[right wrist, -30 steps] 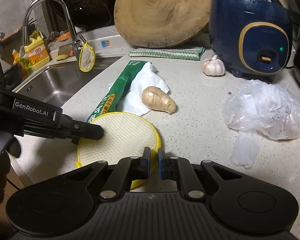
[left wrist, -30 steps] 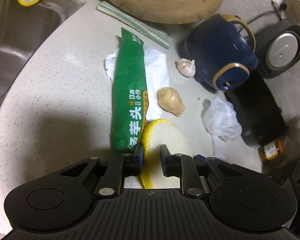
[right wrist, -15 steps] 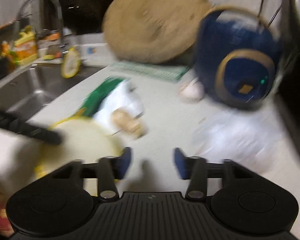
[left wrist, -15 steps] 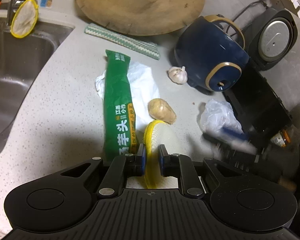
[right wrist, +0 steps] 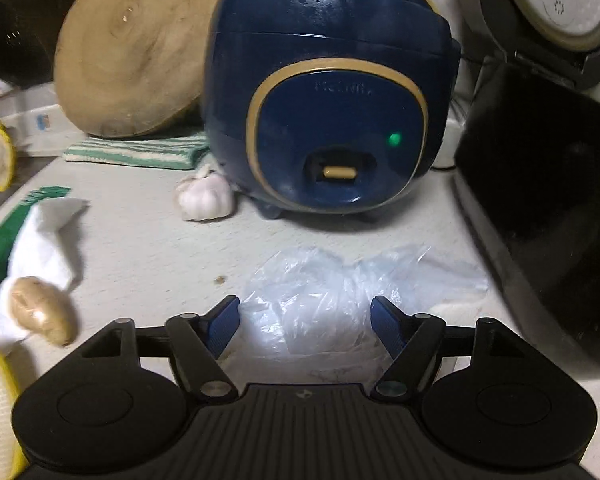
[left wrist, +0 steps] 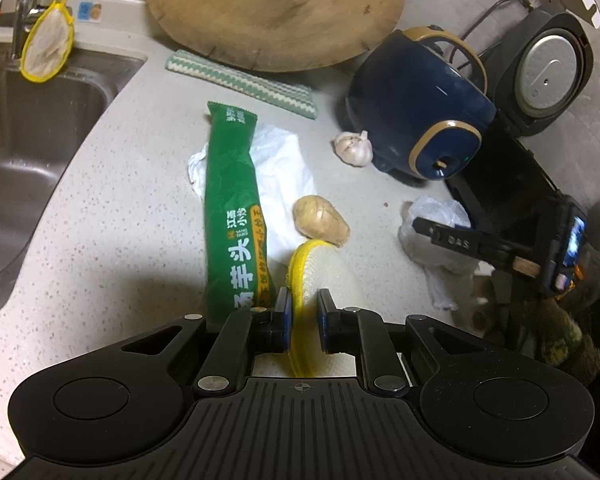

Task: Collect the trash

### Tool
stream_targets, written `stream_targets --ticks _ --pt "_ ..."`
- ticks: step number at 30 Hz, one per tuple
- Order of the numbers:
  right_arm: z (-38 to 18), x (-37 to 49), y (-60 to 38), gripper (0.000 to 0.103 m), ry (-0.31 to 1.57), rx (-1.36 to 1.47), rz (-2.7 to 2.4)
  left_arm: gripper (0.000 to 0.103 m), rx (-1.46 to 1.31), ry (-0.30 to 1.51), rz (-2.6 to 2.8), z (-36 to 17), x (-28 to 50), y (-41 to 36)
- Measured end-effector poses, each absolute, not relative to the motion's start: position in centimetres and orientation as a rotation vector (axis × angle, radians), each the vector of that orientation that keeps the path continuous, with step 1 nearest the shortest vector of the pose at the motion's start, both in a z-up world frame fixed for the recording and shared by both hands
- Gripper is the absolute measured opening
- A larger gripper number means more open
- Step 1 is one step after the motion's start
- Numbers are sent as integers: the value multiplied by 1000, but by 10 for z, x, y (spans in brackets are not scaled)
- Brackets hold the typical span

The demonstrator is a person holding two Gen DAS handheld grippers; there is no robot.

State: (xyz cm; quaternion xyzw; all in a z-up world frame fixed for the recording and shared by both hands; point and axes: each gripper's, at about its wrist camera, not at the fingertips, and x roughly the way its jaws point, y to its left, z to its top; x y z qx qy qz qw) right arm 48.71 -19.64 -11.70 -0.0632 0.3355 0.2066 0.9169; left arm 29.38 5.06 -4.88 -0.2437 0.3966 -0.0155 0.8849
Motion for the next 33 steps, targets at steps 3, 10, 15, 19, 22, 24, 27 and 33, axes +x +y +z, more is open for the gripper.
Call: stream_targets --ticks 3,10,15,19,22,24,27,33 --pt "-119 473 -206 29 721 -79 472 17 -518 832 -39 -52 296 50" --pt "-116 414 -222 13 769 -49 586 17 -509 857 -80 -59 305 38" --pt "-98 380 -228 22 720 -93 677 17 -500 878 -97 -63 310 29" --pt "-83 376 -230 74 593 -104 581 18 -468 882 -105 -62 312 22" --pt "-89 388 -227 74 622 -92 548 20 -454 861 -137 -58 313 20" --pt "-100 394 -223 74 655 -88 538 22 -433 846 -132 -54 314 19" --pt "-116 399 -220 74 689 -102 521 23 -422 841 -96 -52 316 21" --pt "-126 402 -224 76 697 -81 512 23 -402 783 6 -39 331 28"
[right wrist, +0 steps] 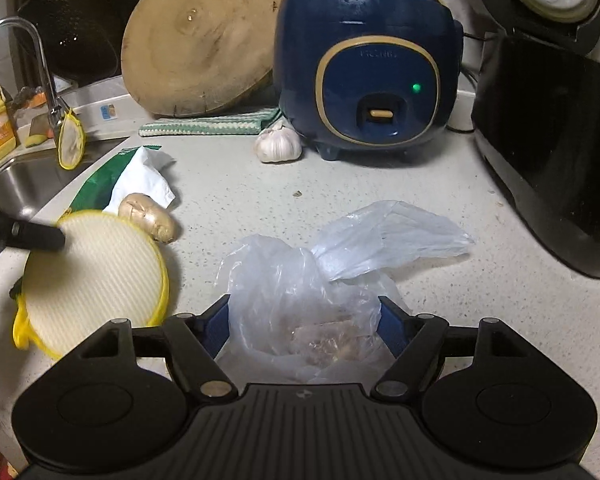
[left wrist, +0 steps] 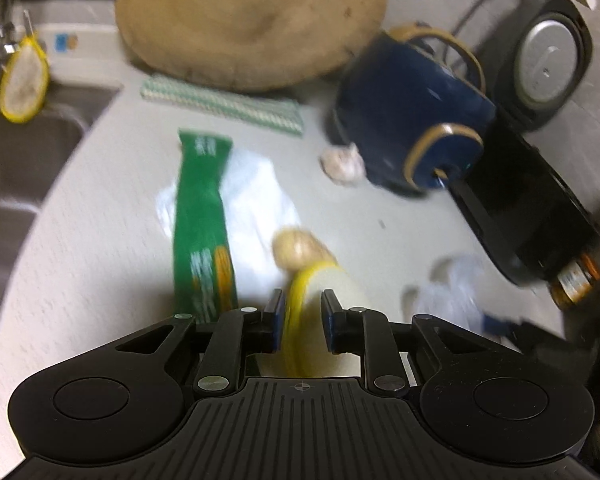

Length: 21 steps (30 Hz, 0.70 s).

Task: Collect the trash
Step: 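Close the right gripper on the plastic bag while the left tool moves to the ginger root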

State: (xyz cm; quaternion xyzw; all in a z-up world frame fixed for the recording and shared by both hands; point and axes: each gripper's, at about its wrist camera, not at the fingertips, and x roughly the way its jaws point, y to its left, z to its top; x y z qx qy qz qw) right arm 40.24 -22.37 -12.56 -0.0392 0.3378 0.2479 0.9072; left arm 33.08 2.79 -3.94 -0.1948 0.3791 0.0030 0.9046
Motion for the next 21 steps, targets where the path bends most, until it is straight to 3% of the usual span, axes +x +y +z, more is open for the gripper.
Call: stream_targets --ticks 6,15,21 --pt "-129 402 -233 77 705 -26 524 28 -153 912 -223 -29 374 -6" --pt "-130 400 -235 78 694 -5 527 26 -132 840 133 -42 411 -4" --pt "-129 401 -234 80 697 -11 547 31 11 756 178 -55 410 -23"
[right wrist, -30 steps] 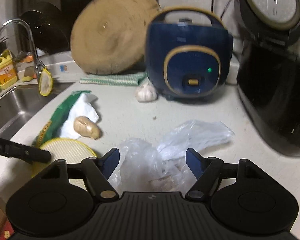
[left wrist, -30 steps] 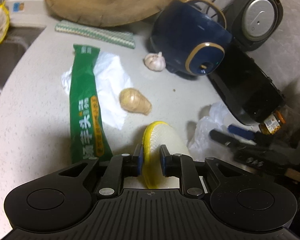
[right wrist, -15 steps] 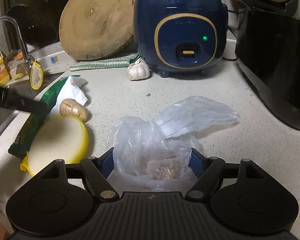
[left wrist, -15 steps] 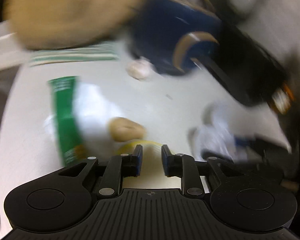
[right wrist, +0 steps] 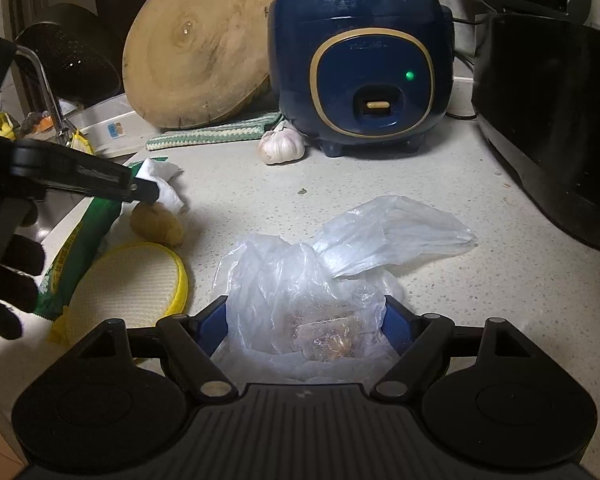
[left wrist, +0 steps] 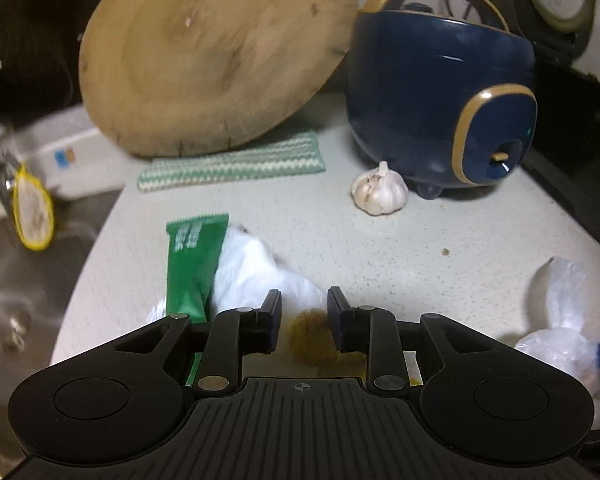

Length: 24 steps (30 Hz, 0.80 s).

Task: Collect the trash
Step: 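Close the right gripper on the plastic bag while the left tool moves to the ginger root, then grasp the ginger root with the left gripper and lift it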

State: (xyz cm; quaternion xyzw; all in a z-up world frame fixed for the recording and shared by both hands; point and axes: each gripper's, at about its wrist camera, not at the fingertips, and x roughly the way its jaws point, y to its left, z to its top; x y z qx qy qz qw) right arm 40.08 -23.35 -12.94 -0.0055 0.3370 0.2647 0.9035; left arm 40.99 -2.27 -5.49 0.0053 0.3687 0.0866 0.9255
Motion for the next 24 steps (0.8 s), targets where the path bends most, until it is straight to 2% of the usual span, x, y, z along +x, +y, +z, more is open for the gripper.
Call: stream_targets --ticks 9,13,18,24 --pt "-130 401 -238 81 695 24 562 35 -161 811 228 -65 428 -16" --pt "-130 400 -237 81 694 20 557 56 -141 846 183 -69 419 -23" --pt "-129 400 -235 81 694 4 551 59 -202 853 165 -77 415 -23" --pt "-129 399 -235 81 693 2 549 57 -208 824 160 -78 418 -21"
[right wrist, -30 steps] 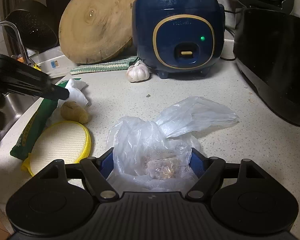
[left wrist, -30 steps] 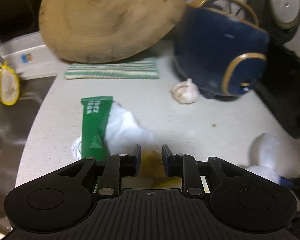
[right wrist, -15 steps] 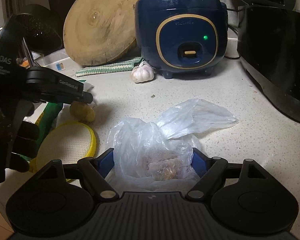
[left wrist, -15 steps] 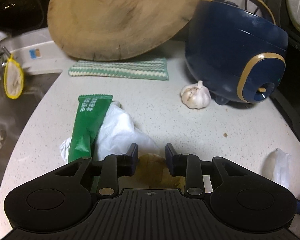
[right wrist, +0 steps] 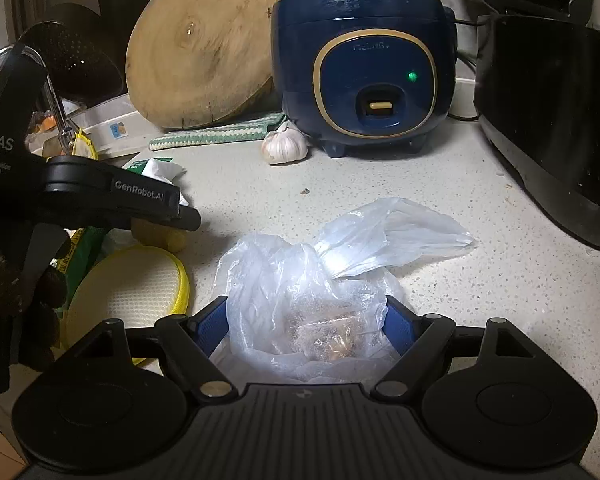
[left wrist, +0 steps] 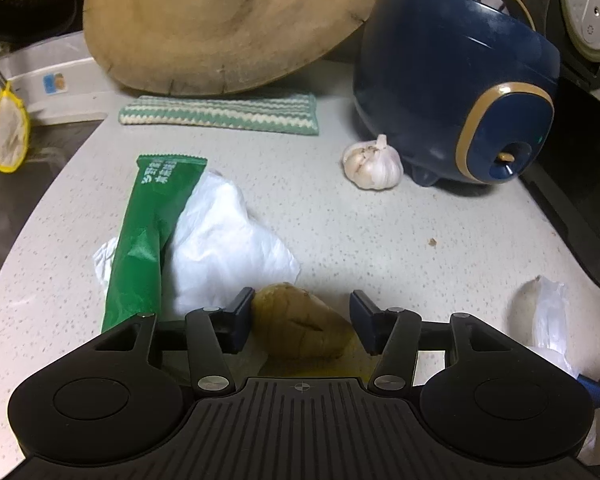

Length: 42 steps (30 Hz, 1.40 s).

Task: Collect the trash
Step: 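Grasp the ginger root with the left gripper and lift it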

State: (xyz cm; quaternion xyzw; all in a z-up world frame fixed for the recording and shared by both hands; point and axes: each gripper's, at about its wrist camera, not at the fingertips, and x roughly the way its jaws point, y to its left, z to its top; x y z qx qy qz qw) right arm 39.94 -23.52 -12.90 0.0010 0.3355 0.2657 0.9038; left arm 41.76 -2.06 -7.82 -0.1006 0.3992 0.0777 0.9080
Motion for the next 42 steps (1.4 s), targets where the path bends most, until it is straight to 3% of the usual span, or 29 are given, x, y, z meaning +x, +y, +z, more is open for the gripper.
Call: stream_targets --ticks 4,11,15,21,26,42 --pt "-128 400 -237 80 700 9 543 55 -199 829 160 -77 417 -21" --pt "-123 400 -250 80 654 -27 468 40 -192 778 117 -65 410 -21" --pt "-128 413 -252 81 721 2 479 39 -210 776 95 -60 405 -11" --pt "-131 406 -241 81 707 -75 450 41 -200 804 57 -64 399 -8" --pt "-130 398 -229 81 683 -129 402 48 -247 839 72 -70 405 3" --pt "-132 402 -230 85 697 -110 434 54 -292 886 19 -73 393 2"
